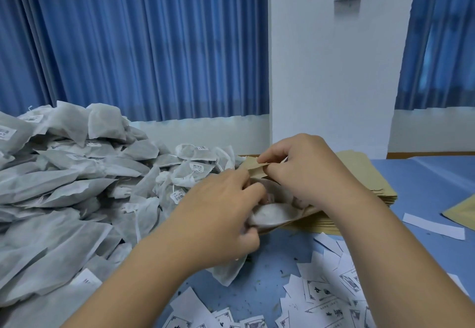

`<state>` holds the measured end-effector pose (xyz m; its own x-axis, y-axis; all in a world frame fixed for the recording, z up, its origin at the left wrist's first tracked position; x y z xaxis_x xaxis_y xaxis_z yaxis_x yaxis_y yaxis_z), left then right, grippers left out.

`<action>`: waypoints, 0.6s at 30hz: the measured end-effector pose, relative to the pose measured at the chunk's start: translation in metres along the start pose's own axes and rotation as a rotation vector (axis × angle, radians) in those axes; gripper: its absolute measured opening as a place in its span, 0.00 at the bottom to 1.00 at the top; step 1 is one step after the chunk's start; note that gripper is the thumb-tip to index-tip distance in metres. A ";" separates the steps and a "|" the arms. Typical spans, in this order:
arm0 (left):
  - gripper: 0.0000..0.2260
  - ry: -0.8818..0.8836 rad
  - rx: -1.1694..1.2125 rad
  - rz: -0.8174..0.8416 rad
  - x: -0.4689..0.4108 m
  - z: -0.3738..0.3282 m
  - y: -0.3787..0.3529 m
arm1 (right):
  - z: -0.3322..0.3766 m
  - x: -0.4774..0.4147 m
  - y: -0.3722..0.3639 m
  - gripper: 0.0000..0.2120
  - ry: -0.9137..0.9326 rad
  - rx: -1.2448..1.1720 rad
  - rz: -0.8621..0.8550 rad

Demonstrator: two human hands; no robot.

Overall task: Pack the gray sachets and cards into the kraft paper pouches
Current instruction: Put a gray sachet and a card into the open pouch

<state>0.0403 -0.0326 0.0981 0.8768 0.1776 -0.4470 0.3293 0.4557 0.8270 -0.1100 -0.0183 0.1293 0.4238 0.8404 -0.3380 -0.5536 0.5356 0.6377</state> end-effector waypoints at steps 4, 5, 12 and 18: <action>0.09 0.095 -0.083 -0.025 0.000 0.006 0.006 | 0.003 0.002 -0.001 0.11 0.015 0.025 -0.007; 0.07 0.085 -0.090 -0.073 0.000 0.005 0.006 | 0.004 0.003 -0.001 0.11 0.018 0.030 -0.004; 0.03 0.105 -0.073 -0.202 -0.004 -0.010 -0.021 | 0.016 0.010 0.000 0.13 0.052 0.015 -0.005; 0.07 0.170 0.302 -0.073 -0.007 0.005 -0.033 | 0.016 0.012 -0.001 0.15 0.057 0.138 -0.096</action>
<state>0.0250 -0.0537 0.0757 0.7850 0.3080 -0.5376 0.4998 0.1980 0.8432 -0.0931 -0.0099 0.1361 0.4269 0.7911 -0.4381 -0.4073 0.6008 0.6879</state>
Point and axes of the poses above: each hand's wrist, its own x-axis away from the middle knuckle, its own y-axis out of the back of the hand, z = x × y, the point moved 3 cm from there along -x, towards the middle knuckle, and after that the axes turned 15 degrees about -y, right-handed, at the moved point
